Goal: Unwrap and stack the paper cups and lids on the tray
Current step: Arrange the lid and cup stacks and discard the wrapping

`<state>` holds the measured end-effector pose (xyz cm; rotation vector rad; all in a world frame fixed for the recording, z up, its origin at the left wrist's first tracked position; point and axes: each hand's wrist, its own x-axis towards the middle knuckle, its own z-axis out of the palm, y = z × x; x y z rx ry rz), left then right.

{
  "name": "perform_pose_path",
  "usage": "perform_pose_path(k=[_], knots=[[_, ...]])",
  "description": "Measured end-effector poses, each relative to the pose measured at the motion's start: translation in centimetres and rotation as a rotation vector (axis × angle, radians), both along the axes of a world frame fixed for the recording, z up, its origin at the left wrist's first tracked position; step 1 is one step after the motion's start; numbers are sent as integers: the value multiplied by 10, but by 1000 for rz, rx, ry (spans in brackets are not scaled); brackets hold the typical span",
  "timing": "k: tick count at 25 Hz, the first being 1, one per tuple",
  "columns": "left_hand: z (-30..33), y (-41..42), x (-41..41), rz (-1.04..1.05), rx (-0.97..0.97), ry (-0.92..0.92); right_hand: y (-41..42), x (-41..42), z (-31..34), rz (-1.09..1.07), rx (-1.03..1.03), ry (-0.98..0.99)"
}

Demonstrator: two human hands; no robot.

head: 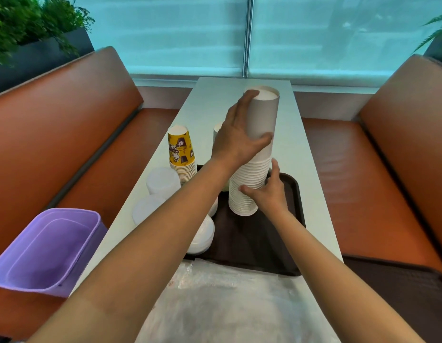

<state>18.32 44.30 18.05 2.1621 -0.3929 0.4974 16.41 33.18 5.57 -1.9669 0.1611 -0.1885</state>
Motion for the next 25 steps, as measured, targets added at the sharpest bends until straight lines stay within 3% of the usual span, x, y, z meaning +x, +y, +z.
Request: perform_pose_path(k=[19, 23, 25], knots=[[-3, -36, 70, -180, -6, 12, -58, 62, -1, -7, -74, 7], [-12, -13, 72, 75, -32, -102, -49, 37, -5, -204, -85, -96], [-11, 3, 77, 242, 37, -25, -33, 15, -7, -256, -55, -213]])
